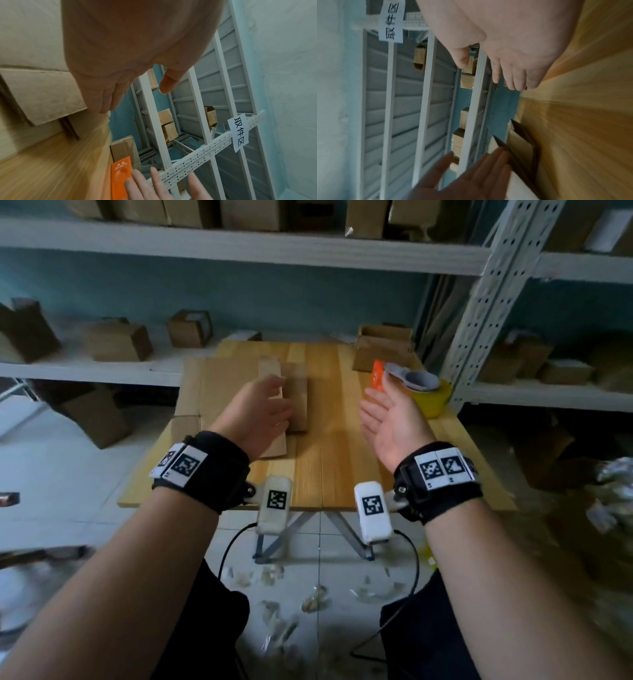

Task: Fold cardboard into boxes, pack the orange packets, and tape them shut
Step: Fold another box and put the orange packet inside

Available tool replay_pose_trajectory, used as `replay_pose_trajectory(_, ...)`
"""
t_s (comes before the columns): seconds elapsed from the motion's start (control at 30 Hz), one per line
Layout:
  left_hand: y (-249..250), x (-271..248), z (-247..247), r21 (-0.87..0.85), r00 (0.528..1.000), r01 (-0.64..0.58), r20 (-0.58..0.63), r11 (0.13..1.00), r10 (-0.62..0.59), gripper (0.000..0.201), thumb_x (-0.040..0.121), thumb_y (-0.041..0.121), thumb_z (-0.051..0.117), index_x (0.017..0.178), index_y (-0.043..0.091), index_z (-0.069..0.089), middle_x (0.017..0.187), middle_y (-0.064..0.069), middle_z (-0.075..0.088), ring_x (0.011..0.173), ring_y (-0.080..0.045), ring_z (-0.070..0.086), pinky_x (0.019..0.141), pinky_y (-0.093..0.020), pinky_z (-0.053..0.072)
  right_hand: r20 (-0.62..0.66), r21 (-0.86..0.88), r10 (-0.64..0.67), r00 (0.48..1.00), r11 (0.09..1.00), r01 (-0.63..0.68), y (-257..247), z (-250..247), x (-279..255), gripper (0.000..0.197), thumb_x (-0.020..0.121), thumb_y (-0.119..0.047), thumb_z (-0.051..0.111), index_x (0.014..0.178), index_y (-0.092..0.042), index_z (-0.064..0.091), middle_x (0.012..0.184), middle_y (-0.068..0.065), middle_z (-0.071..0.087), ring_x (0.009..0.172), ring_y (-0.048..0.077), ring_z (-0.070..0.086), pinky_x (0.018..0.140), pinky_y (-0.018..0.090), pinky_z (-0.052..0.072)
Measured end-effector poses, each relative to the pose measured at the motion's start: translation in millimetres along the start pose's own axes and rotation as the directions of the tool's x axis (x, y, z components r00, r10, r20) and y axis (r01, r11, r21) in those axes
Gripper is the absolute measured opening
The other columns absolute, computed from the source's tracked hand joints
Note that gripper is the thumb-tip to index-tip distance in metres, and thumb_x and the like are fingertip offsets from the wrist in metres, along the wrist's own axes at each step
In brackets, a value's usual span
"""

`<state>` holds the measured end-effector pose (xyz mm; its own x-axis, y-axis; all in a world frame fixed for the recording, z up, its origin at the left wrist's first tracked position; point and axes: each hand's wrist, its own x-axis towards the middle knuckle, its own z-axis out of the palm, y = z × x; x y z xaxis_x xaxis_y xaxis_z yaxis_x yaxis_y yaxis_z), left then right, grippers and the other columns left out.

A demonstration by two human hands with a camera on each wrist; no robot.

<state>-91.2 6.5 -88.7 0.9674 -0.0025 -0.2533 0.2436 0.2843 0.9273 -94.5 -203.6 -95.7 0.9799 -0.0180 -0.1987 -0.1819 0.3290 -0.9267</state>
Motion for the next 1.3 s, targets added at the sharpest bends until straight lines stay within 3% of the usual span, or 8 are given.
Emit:
replay_pose_trajectory(0.13,1.2,6.4,-4.7,-0.048,1.000,-0.021,0.021,0.999,0.022,0.065,0.103,0.036,0.057,0.158,0.006,0.040,0.145,-0.021,0.058,0.130,-0.031,0.058,0.109,-0.041,0.045,-0.017,-0.050,-0.030,0.999,0.998,0.029,0.0,3.1,-1.2,0.066,0.104,-0.055,0.054,0.154,-0.012,0.049,0.161,0.017,0.045,0.152,0.029,0.040,0.126,0.044,0.028)
replay_pose_trajectory(0.3,1.6,6.9,-2.7,-0.052,0.999,-0.052,0.006,0.997,0.052,0.061,0.099,0.041,0.059,0.150,0.010,0.047,0.139,-0.016,0.057,0.132,-0.029,0.054,0.112,-0.041,0.042,-0.026,-0.072,-0.031,0.999,0.997,0.029,3.7,0.7,-0.4,0.061,0.103,-0.054,0.056,0.149,-0.015,0.055,0.155,0.017,0.053,0.147,0.029,0.046,0.123,0.044,0.032)
replay_pose_trajectory(0.4,1.0,6.9,-2.1,-0.054,0.997,-0.071,0.024,0.996,0.072,0.070,0.099,0.041,0.059,0.157,0.008,0.041,0.149,-0.019,0.053,0.140,-0.030,0.051,0.112,-0.039,0.041,-0.037,-0.061,-0.020,0.999,0.998,0.018,5.6,2.0,1.9,0.059,0.102,-0.053,0.058,0.148,-0.015,0.055,0.154,0.018,0.053,0.146,0.030,0.047,0.122,0.044,0.033)
replay_pose_trajectory(0.6,2.3,9.0,-9.4,-0.045,0.992,-0.126,0.019,0.991,0.127,0.085,0.094,0.043,0.060,0.162,0.001,0.033,0.157,-0.017,0.050,0.137,-0.025,0.053,0.115,-0.037,0.041,-0.033,-0.031,-0.008,0.999,0.999,0.007,12.9,14.5,9.7,0.057,0.102,-0.051,0.059,0.146,-0.015,0.056,0.149,0.018,0.057,0.143,0.032,0.050,0.123,0.047,0.032)
replay_pose_trajectory(0.87,15.8,7.5,-30.0,-0.100,0.986,-0.163,-0.064,0.982,0.157,0.070,0.103,0.039,0.055,0.159,0.000,0.040,0.148,-0.015,0.057,0.137,-0.026,0.055,0.119,-0.038,0.041,0.047,0.112,0.013,0.999,0.994,-0.019,28.4,51.3,18.8,0.057,0.104,-0.043,0.059,0.150,-0.010,0.051,0.149,0.022,0.056,0.143,0.033,0.050,0.123,0.047,0.034)
replay_pose_trajectory(1.13,33.8,2.7,-74.8,-0.145,0.963,-0.209,-0.201,0.967,0.178,0.065,0.106,0.033,0.053,0.160,0.001,0.038,0.156,-0.016,0.050,0.149,-0.027,0.045,0.127,-0.041,0.031,0.121,0.107,0.024,0.992,0.994,-0.037,40.6,83.3,29.9,0.057,0.104,-0.042,0.061,0.150,-0.010,0.051,0.150,0.022,0.055,0.143,0.033,0.051,0.122,0.046,0.037)
replay_pose_trajectory(1.23,40.2,1.3,-93.1,-0.103,0.950,-0.210,-0.256,0.972,0.178,0.076,0.099,0.040,0.057,0.163,0.006,0.035,0.164,-0.013,0.042,0.155,-0.024,0.036,0.129,-0.039,0.026,0.134,0.096,0.038,0.990,0.994,-0.051,44.8,89.0,35.6,0.060,0.103,-0.044,0.061,0.152,-0.011,0.050,0.157,0.022,0.048,0.148,0.032,0.045,0.123,0.045,0.035)
replay_pose_trajectory(1.3,44.2,0.6,-105.5,-0.059,0.934,-0.190,-0.318,0.980,0.162,0.093,0.079,0.051,0.066,0.160,0.011,0.042,0.169,-0.011,0.036,0.156,-0.025,0.034,0.127,-0.040,0.025,0.139,0.096,0.065,0.988,0.992,-0.078,48.1,93.2,38.4,0.061,0.102,-0.046,0.062,0.152,-0.014,0.050,0.161,0.021,0.042,0.151,0.032,0.040,0.126,0.046,0.031)
